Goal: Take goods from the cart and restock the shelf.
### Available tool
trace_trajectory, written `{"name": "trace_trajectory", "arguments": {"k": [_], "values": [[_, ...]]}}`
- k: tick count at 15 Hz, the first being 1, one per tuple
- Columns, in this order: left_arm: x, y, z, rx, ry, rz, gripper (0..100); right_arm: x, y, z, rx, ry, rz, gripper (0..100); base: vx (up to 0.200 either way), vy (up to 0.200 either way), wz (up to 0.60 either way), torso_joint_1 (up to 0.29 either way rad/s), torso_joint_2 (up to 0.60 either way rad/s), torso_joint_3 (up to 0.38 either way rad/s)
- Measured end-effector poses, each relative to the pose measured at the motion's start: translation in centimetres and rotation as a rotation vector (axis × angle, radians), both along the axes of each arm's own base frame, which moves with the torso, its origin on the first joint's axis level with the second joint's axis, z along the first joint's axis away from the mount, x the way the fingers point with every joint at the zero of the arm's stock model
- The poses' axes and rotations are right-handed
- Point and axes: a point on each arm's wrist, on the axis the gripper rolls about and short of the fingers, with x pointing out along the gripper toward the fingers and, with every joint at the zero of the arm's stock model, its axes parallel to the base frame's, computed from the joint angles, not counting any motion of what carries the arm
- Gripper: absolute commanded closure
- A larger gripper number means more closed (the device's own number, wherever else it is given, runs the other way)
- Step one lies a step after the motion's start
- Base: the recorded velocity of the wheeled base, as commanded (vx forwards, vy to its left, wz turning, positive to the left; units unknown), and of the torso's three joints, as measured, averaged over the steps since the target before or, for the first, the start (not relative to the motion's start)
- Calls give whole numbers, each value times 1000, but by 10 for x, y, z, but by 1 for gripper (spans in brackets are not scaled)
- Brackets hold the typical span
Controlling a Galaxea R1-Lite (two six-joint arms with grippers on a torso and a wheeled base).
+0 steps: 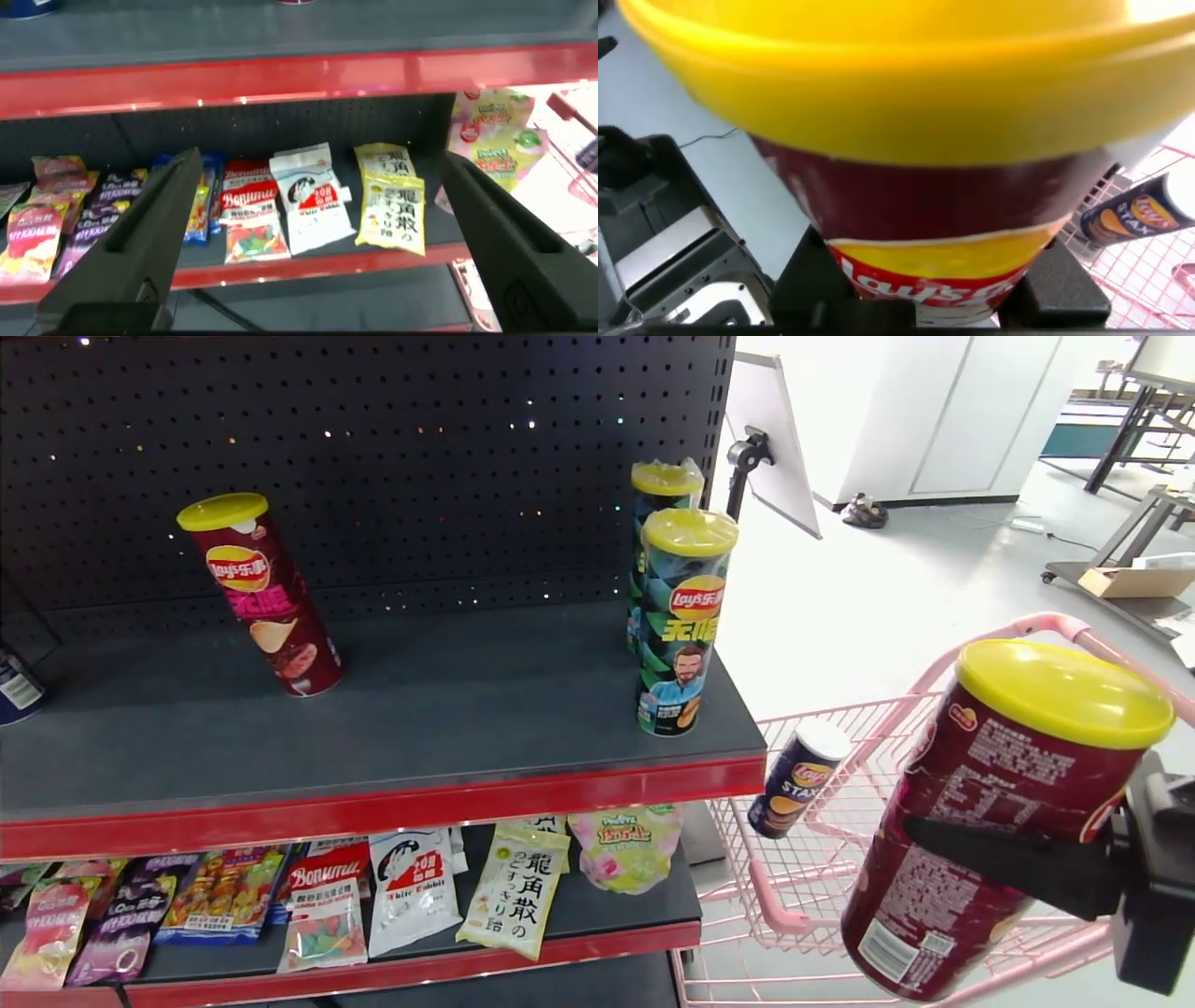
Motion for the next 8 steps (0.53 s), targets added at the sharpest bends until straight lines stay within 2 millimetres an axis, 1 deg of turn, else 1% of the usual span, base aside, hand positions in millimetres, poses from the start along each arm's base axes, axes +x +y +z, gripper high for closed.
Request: {"name": "trace_trajectory", "arguments": {"k": [3,5,8], "values": [[0,0,0,0,0,0,0,0,1,2,1,-10,-2,100,0,0,0,0,0,0],[0,0,0,0,0,0,0,1,1,1,-8,-6,-23,100,0,0,600,15,5,0],[0,0,0,0,0,1,0,2,1,1,-8,-7,-22,100,0,0,0,0,0,0]]}}
